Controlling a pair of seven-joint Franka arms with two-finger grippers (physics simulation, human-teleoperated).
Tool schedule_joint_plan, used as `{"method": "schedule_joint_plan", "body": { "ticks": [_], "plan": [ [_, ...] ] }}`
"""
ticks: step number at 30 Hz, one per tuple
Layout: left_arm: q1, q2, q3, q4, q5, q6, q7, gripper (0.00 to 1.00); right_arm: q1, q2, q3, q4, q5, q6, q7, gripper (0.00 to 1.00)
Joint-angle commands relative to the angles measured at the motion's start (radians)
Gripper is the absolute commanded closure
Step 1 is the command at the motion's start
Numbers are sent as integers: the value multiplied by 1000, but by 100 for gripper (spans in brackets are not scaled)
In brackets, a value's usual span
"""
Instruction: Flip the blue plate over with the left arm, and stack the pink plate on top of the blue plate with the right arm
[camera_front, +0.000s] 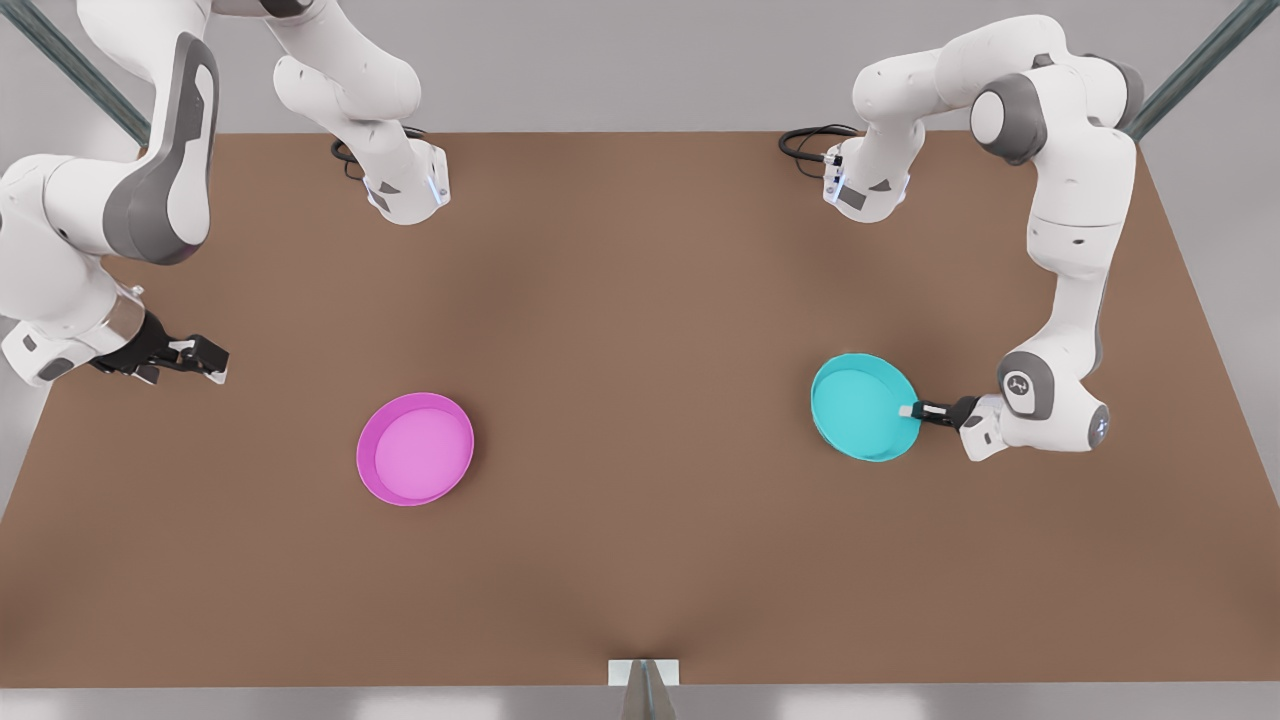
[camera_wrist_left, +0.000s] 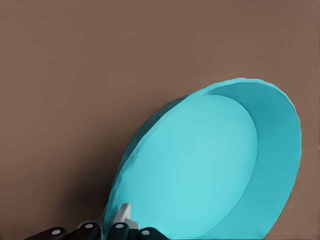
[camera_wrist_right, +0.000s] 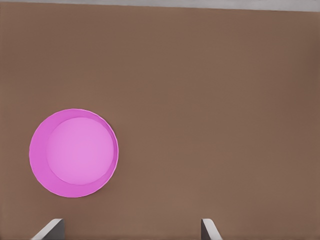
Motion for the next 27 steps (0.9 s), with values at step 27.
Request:
{"method": "schedule_joint_plan", "body": {
  "ticks": [27],
  "plan": [
    [-15,-91,-258,157,443,-44,-215,79,-12,158,-15,299,-66,-112,16,0]
  ]
}}
